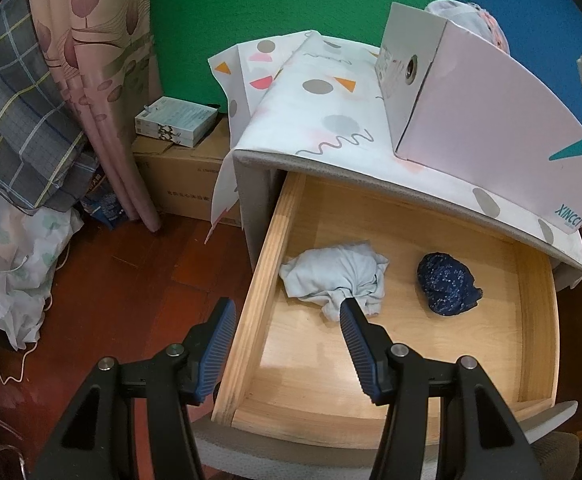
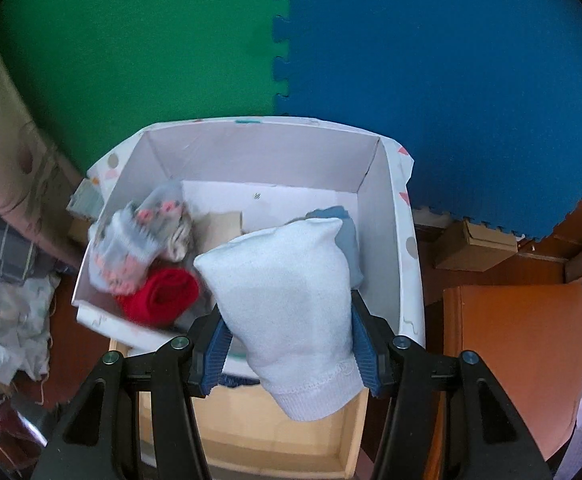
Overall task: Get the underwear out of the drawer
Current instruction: 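Carry the white sock into the white box and open the right tool, then move the right tool from the box back over the drawer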
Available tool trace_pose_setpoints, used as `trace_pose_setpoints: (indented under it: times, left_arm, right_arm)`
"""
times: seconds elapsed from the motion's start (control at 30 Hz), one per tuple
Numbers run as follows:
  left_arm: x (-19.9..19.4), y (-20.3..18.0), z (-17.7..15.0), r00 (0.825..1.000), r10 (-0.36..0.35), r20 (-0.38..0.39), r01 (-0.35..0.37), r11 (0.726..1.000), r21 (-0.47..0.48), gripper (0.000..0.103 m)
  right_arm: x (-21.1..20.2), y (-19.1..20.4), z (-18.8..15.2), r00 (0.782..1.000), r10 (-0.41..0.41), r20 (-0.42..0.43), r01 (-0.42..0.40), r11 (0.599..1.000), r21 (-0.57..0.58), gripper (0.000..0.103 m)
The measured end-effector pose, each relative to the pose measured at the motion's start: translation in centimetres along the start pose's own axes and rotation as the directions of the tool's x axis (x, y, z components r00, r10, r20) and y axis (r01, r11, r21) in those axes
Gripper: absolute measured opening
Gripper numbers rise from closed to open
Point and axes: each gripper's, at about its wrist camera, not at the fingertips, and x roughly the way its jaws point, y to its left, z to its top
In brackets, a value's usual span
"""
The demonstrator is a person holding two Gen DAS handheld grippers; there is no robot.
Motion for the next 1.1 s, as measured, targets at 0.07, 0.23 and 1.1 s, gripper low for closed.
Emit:
trace_pose_setpoints:
  times: [0.07, 0.23, 1.1]
  left_arm:
    - [0.0, 0.2, 0.0, 1.000, -0.004, 0.003, 0.004, 1.000, -0.008, 0.056]
    - [0.0, 0.6, 0.1, 1.000, -0.010, 0.005, 0.010, 1.000, -0.029, 0.056]
    - [0.5, 1.3, 0.1, 1.000, 0.008, -0.018, -0.009, 0.999, -0.050, 0.056]
  right_arm:
    - [0.9, -0.2, 0.6, 1.000, -0.005, -0.007, 0.005, 1.000, 0.013, 0.051]
    - [3.3, -0.8, 1.5, 0.999, -0.023, -0.029, 0.025, 0.999, 0.048, 0.051]
    - [4.4, -2.2, 0.1, 1.000, 0.004, -0.019, -0.003, 0.999, 0.054, 0.065]
